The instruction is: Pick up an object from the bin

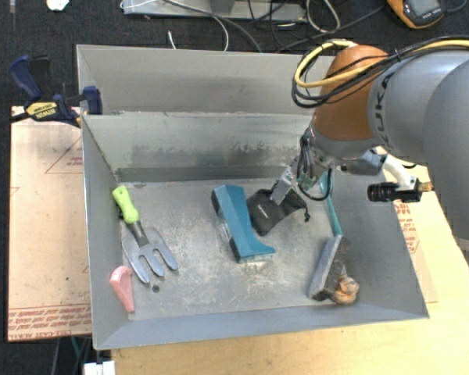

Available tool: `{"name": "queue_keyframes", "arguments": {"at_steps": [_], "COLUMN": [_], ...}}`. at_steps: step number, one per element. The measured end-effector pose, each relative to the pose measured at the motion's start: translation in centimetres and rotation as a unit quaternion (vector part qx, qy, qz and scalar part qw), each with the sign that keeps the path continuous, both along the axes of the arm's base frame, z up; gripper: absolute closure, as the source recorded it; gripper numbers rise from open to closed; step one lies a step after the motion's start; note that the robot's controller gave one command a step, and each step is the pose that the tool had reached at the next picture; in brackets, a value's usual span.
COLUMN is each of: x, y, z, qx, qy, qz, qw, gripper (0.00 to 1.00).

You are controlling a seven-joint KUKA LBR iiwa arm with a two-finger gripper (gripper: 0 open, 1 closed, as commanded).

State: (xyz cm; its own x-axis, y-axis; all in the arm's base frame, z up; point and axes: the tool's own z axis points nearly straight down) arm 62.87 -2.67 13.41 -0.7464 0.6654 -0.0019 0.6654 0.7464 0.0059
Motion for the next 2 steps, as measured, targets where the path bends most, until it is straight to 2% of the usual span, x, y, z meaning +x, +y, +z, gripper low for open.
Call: {"name": "queue_keyframes", "arguments": {"at_steps": [2], "x": [-0.1], "y": [0.0], "z": [6.2], "qx": [0.0], "qy": [0.0028], "qz": [0.001], "qw": [1.0], "gripper": [1.0]}}
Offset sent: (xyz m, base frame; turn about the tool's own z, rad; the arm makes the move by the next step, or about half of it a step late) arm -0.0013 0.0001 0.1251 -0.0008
